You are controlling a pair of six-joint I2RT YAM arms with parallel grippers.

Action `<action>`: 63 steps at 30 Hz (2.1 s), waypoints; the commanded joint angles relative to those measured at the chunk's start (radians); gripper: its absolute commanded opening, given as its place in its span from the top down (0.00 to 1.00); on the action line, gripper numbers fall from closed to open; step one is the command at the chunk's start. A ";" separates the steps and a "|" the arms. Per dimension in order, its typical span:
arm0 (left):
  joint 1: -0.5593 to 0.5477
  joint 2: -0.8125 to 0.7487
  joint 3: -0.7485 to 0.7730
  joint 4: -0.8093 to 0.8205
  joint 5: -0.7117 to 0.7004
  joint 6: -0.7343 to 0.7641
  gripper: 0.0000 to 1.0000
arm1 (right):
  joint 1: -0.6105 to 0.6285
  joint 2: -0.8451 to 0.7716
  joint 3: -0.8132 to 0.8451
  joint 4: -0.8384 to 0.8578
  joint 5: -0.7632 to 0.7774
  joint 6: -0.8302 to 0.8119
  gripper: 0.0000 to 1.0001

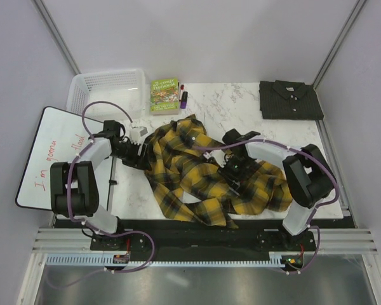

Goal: Fold and stack the long sleeve shirts
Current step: Flatten the shirt out

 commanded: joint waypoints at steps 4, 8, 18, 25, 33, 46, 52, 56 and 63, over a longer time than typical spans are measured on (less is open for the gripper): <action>-0.017 0.136 0.101 -0.008 -0.054 -0.177 0.44 | 0.252 0.018 0.052 0.024 -0.202 0.064 0.64; -0.062 0.210 0.220 -0.011 -0.076 -0.174 0.84 | 0.277 -0.047 0.057 0.004 -0.251 0.056 0.64; -0.245 0.206 0.773 -0.080 0.083 -0.203 0.98 | -0.164 -0.176 0.289 -0.111 -0.321 0.085 0.49; -0.720 0.051 0.788 -0.075 0.142 -0.143 0.98 | -0.496 -0.091 0.439 -0.260 -0.669 0.149 0.02; -1.138 0.124 0.822 -0.078 -0.033 -0.056 0.65 | -0.679 -0.017 0.526 -0.476 -0.676 -0.055 0.05; -0.452 -0.205 0.266 0.010 0.082 0.006 0.14 | -0.474 -0.212 0.385 -0.554 -0.437 -0.369 0.17; -0.379 -0.169 0.124 0.114 -0.010 0.105 0.10 | -0.205 -0.271 0.244 -0.441 -0.319 -0.265 0.18; -0.378 -0.101 0.106 0.167 -0.061 0.087 0.11 | -0.059 -0.305 0.145 -0.377 -0.268 -0.208 0.12; -0.350 0.012 0.161 0.146 -0.044 0.021 0.51 | 0.166 -0.339 0.028 -0.297 -0.162 -0.145 0.09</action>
